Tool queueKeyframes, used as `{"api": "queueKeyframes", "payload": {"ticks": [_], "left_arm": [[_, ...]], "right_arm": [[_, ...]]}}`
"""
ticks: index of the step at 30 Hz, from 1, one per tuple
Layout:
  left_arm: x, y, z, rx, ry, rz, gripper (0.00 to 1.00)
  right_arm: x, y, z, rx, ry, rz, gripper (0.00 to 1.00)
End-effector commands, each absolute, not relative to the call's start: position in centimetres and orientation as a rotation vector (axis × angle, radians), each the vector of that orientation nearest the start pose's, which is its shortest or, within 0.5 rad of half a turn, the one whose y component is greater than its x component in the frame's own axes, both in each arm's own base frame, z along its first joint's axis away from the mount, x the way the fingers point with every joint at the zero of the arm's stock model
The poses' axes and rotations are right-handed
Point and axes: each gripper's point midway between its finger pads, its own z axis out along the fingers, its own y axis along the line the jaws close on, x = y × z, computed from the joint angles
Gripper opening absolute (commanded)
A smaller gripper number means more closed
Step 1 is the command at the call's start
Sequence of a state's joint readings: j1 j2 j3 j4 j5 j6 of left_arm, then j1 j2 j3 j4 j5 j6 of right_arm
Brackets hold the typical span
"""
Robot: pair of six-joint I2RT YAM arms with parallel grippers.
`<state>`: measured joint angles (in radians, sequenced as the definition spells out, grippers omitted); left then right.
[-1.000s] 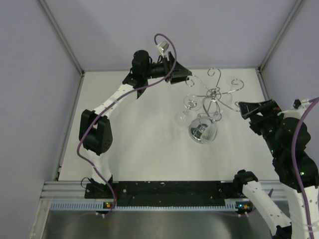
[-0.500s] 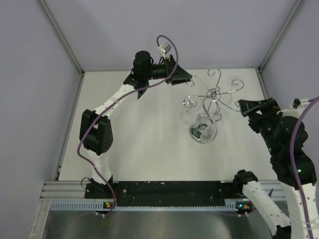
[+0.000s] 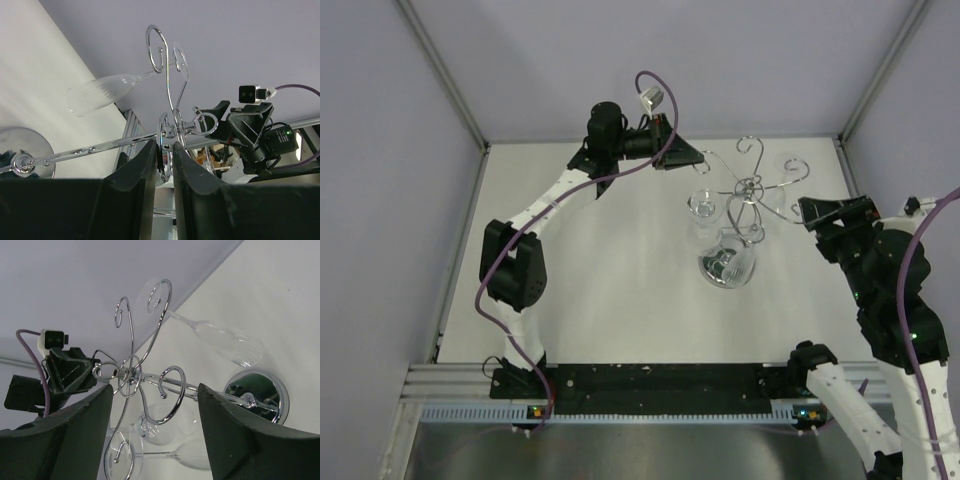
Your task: Take the wine glass off the wine glass rack
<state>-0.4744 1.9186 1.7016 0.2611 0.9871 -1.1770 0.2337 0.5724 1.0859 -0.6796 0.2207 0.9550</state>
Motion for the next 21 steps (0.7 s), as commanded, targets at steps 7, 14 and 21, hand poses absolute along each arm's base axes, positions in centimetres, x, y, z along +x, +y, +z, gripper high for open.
{"api": "queueKeyframes", "payload": {"ticks": [7, 14, 21], "left_arm": [[36.2, -37.8, 37.7, 0.394, 1.862, -1.948, 0.1], [36.1, -37.8, 37.7, 0.397, 1.86, -1.95, 0.0], [36.2, -37.8, 37.7, 0.389, 1.857, -1.955, 0.0]], "right_arm": [[23.2, 4.8, 37.0, 0.814, 1.539, 0.712, 0.63], [23.3, 5.4, 36.6, 0.828, 1.55, 0.758, 0.57], [23.2, 6.1, 36.0, 0.841, 1.563, 0.808, 0.49]]}}
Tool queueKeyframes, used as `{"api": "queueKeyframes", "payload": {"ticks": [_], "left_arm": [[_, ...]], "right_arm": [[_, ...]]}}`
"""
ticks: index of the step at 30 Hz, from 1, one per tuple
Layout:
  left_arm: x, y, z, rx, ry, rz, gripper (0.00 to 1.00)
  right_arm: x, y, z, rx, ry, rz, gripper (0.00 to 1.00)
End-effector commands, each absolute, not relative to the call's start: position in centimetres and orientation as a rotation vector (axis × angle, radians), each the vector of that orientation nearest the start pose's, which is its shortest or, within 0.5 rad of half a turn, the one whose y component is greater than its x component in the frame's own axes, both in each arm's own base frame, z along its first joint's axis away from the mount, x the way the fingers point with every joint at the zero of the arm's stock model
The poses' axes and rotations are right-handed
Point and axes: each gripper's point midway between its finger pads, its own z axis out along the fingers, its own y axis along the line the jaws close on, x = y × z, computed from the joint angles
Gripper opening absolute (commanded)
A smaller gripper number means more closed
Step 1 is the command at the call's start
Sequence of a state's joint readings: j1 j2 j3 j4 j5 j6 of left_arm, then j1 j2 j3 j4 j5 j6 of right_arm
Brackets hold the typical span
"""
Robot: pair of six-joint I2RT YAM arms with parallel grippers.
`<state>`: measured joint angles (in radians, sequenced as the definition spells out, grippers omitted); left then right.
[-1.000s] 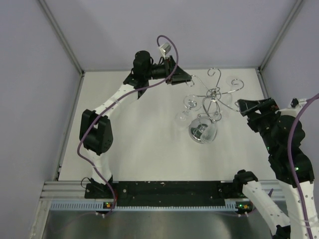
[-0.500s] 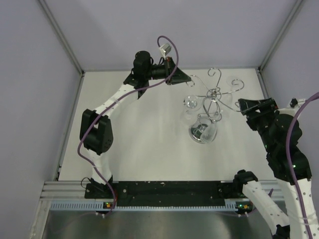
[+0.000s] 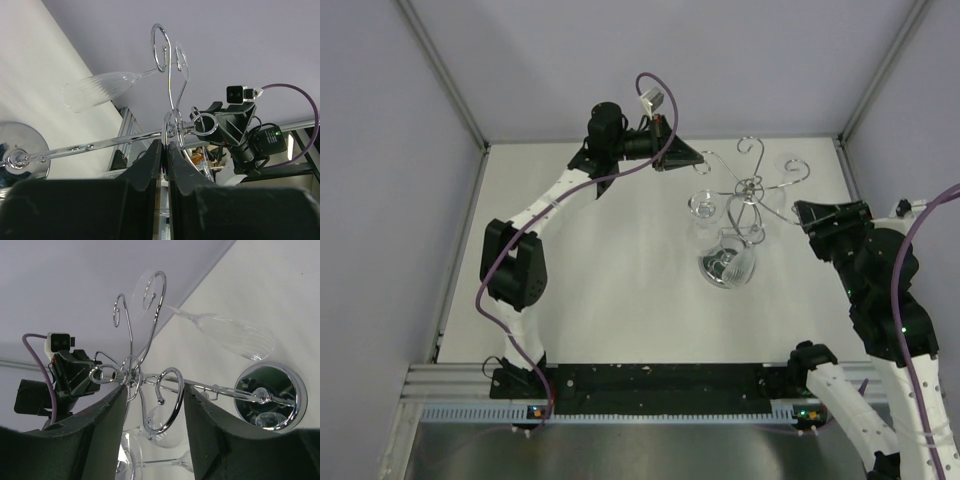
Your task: Take the wine glass off the wine glass rack
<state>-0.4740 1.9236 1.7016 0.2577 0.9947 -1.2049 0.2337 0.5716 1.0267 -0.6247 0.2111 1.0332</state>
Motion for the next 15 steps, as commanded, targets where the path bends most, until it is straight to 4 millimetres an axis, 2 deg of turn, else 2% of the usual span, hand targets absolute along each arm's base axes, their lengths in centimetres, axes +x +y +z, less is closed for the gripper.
{"api": "queueKeyframes", "payload": {"ticks": [1, 15], "left_arm": [[36.17, -37.84, 37.59, 0.388, 1.859, -1.961, 0.0], [35.94, -37.71, 37.52, 0.364, 1.855, -1.98, 0.0]], "right_arm": [[23.17, 6.08, 36.01, 0.846, 1.56, 0.813, 0.47], [23.02, 5.59, 35.33, 0.909, 1.526, 0.827, 0.33]]}}
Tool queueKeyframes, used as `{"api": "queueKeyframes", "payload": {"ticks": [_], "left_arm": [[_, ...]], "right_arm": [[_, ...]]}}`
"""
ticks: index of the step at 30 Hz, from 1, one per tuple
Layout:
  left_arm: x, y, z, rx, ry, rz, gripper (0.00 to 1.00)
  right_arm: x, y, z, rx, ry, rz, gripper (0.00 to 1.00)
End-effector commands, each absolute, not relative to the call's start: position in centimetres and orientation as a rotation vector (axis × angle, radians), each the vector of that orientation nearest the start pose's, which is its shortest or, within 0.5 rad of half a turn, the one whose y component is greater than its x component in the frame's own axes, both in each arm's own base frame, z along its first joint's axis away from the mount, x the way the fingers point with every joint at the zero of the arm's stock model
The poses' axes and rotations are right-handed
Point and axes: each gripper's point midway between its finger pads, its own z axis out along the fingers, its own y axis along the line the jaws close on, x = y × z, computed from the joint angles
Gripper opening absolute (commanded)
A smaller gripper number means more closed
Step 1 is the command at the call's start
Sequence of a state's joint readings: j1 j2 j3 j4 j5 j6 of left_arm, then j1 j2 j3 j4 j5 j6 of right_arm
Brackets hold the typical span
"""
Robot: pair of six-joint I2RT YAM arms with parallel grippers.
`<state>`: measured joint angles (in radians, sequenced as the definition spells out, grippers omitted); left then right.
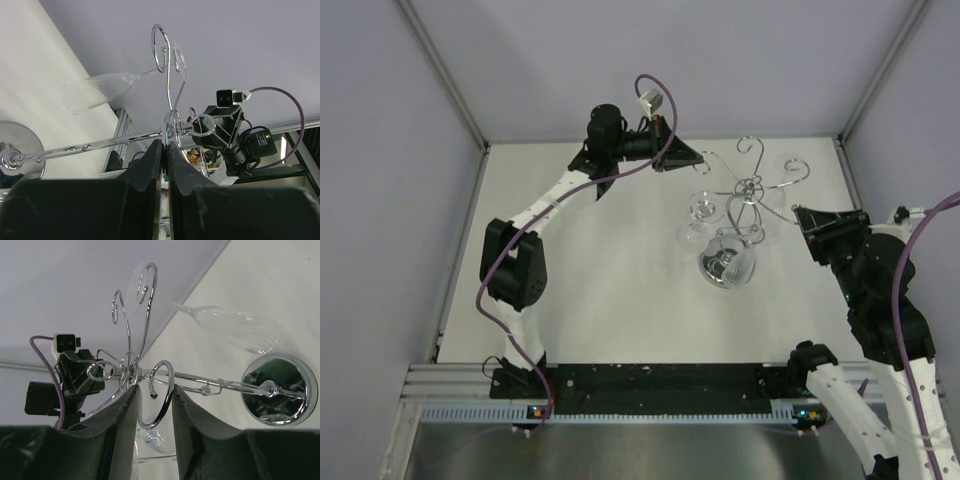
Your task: Take the wine glass off the wine glass rack
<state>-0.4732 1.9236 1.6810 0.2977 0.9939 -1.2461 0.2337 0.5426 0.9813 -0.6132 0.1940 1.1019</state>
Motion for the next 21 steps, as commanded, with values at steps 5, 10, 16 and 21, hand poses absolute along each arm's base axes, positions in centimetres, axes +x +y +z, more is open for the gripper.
{"api": "queueKeyframes", "payload": {"ticks": [5, 10, 16, 21], "left_arm": [[36.1, -37.6, 37.4, 0.349, 1.854, -1.976, 0.0], [35.8, -37.5, 37.6, 0.356, 1.852, -1.978, 0.0], [35.5, -37.5, 38.0, 0.366, 1.847, -1.974, 0.0], [35.4, -37.3, 38.8, 0.383, 1.84, -1.962, 0.0]], "right_arm": [[23.2, 5.8, 35.1, 0.922, 1.524, 0.843, 0.18], [23.3, 5.7, 35.3, 0.929, 1.511, 0.85, 0.04], [23.7, 5.8, 35.1, 0.943, 1.509, 0.862, 0.0], [24.0, 6.1, 35.6, 0.935, 1.495, 0.88, 0.0]]}}
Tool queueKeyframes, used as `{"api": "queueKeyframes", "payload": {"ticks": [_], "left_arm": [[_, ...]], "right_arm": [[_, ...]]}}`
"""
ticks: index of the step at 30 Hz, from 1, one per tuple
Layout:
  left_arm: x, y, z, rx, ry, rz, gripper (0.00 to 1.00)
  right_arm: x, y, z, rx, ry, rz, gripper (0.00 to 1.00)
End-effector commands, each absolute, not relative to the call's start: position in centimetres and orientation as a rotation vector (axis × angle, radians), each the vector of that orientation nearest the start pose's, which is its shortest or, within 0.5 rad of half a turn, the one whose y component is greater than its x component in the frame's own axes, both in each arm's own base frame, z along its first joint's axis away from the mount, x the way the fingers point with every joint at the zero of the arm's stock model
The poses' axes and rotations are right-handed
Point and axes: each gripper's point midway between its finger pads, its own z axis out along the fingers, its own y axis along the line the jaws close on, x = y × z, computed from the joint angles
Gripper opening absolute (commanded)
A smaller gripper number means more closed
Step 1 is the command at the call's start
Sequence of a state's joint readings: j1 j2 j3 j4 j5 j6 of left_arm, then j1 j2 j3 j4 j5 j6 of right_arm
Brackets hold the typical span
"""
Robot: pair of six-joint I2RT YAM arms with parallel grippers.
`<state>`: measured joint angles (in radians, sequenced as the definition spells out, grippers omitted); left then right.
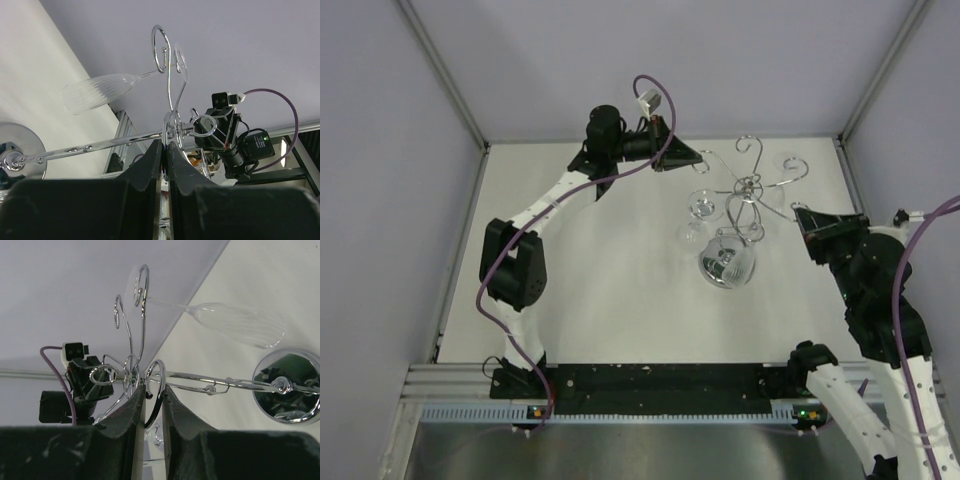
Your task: Take the wine glass off the wine glass rack
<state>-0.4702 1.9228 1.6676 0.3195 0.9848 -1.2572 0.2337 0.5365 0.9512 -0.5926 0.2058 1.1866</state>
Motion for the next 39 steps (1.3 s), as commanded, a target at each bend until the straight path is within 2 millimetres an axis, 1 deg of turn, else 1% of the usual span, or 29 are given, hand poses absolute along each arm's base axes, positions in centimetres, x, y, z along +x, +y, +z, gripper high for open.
{"api": "queueKeyframes", "payload": {"ticks": [1, 8, 15, 19, 27, 32, 39], "left_arm": [[35.3, -37.2, 39.1, 0.389, 1.835, -1.958, 0.0], [35.4, -36.6, 40.2, 0.391, 1.818, -1.935, 0.0], [35.2, -36.0, 41.2, 0.399, 1.803, -1.92, 0.0], [35.1, -35.8, 42.1, 0.411, 1.788, -1.906, 0.0], [35.0, -35.5, 43.2, 0.414, 1.769, -1.894, 0.0], [34.8, -35.4, 43.9, 0.416, 1.755, -1.893, 0.0], [34.2, -35.6, 45.2, 0.424, 1.724, -1.931, 0.0]], "right_arm": [[24.0, 6.1, 35.7, 0.935, 1.495, 0.88, 0.0], [24.2, 6.3, 36.2, 0.925, 1.486, 0.894, 0.0], [24.9, 6.9, 36.8, 0.899, 1.481, 0.92, 0.0], [25.3, 7.1, 37.4, 0.888, 1.476, 0.929, 0.0], [25.3, 7.0, 37.8, 0.87, 1.468, 0.923, 0.0], [25.0, 6.9, 38.6, 0.853, 1.451, 0.923, 0.0], [24.9, 7.2, 38.3, 0.836, 1.464, 0.927, 0.0]]}}
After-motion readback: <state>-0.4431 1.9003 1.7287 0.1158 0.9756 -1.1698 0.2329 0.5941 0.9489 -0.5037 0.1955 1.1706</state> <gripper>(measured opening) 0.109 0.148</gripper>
